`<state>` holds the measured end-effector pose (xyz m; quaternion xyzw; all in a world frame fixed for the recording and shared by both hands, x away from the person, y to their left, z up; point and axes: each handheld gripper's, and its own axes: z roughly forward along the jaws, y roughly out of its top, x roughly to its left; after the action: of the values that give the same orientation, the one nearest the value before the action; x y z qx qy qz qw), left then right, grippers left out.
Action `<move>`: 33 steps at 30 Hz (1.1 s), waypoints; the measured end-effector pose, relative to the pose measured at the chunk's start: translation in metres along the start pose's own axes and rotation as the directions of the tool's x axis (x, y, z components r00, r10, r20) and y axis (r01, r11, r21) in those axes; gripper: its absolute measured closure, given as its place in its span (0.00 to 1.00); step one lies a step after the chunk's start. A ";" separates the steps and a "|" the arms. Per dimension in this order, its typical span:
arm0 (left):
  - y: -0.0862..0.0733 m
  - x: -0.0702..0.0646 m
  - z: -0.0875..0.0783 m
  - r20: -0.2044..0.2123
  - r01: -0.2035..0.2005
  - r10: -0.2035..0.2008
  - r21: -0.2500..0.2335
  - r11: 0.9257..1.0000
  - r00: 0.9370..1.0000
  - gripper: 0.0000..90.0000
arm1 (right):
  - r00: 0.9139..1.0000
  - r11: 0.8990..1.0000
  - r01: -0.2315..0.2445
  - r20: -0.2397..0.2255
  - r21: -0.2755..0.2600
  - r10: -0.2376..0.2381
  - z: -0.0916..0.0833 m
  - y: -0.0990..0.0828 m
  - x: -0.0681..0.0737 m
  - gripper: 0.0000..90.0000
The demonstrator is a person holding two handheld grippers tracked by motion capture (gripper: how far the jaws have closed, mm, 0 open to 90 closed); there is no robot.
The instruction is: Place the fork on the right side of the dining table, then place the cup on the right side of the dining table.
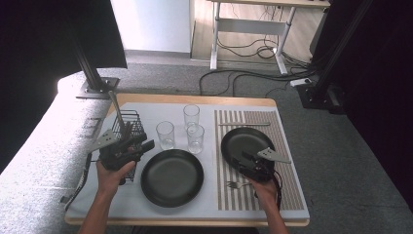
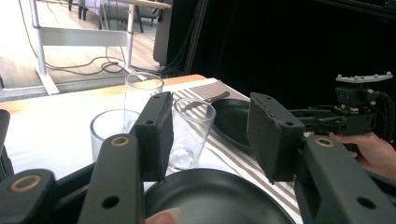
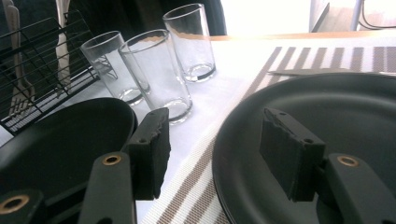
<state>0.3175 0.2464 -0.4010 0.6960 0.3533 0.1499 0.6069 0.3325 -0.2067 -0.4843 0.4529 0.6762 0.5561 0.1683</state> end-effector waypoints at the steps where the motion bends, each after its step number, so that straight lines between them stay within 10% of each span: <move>1: 0.000 0.000 0.000 0.000 0.000 0.000 0.000 1.000 1.000 0.56 | 1.000 1.000 0.001 -0.002 0.000 -0.001 0.001 0.001 0.001 0.47; 33: 0.000 -0.001 -0.002 -0.005 -0.005 0.005 -0.001 1.000 1.000 0.56 | 0.995 0.996 0.054 -0.083 0.067 -0.049 0.061 0.022 0.034 0.43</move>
<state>0.3150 0.2471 -0.4006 0.6961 0.3529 0.1535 0.6061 0.3688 -0.1435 -0.4751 0.4180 0.7126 0.5459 0.1394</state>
